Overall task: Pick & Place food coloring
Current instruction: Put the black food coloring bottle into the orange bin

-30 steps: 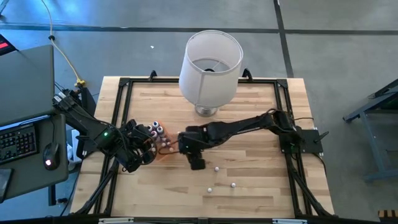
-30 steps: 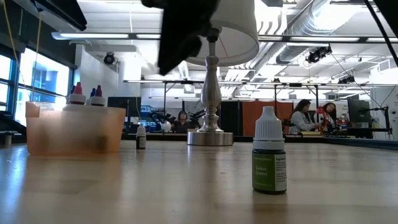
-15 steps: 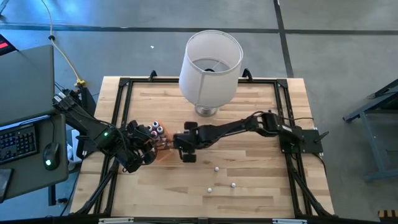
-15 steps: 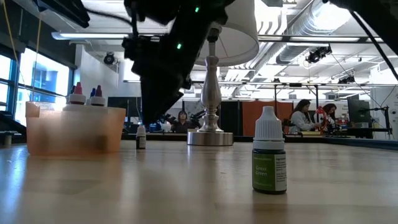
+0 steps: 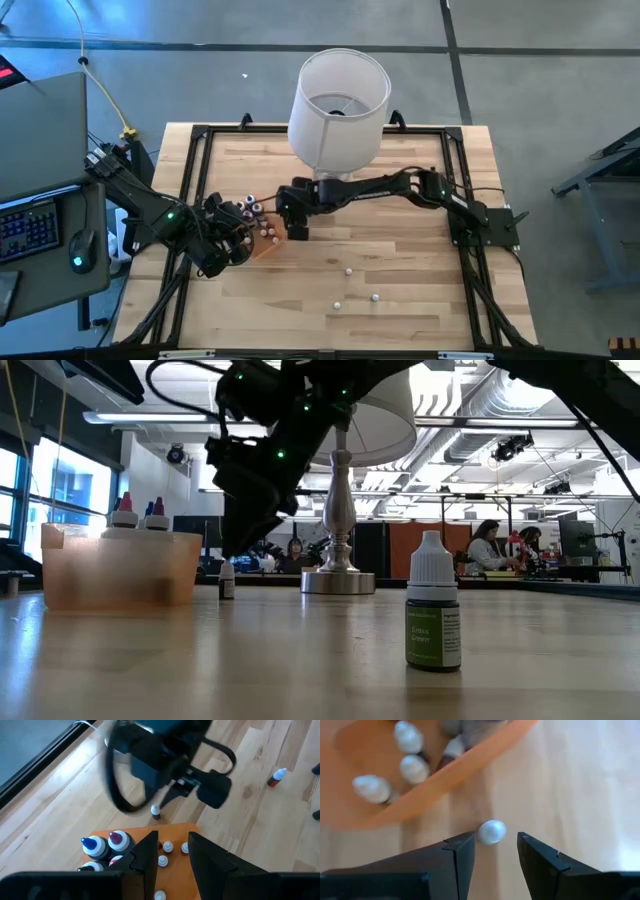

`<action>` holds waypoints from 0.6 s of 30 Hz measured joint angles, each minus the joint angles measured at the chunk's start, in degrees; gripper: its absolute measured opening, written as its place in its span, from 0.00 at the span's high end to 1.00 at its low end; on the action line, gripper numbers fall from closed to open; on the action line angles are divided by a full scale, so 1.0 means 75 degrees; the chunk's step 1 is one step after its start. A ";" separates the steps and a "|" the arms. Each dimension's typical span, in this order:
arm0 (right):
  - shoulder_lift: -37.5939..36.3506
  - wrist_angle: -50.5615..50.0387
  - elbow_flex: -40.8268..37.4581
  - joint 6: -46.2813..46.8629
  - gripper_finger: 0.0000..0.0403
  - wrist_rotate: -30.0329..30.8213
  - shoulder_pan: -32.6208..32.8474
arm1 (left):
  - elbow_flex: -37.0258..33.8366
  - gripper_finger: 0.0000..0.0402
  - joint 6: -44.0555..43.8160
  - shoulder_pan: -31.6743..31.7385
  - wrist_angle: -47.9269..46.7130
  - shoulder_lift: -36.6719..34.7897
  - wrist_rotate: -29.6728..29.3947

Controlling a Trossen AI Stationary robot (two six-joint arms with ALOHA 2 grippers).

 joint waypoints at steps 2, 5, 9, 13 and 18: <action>-0.0002 0.0213 0.0003 -0.0079 0.65 -0.0075 -0.0077 | 0.0000 0.74 0.0000 0.0000 -0.0003 0.0000 0.0000; -0.0001 0.0345 0.0001 -0.0073 0.65 -0.0460 -0.0163 | 0.0000 0.74 0.0000 0.0000 -0.0002 0.0000 0.0001; 0.0113 0.0480 0.0012 -0.0073 0.65 -0.0559 -0.0190 | 0.0000 0.74 0.0000 0.0000 -0.0003 0.0000 0.0003; 0.0433 0.0410 -0.0006 -0.0127 0.65 -0.0516 -0.0187 | -0.0003 0.74 0.0000 -0.0002 -0.0005 0.0003 0.0003; 0.0487 0.0569 -0.0003 -0.0127 0.65 -0.0427 -0.0205 | -0.0003 0.74 0.0003 -0.0002 -0.0002 0.0000 0.0003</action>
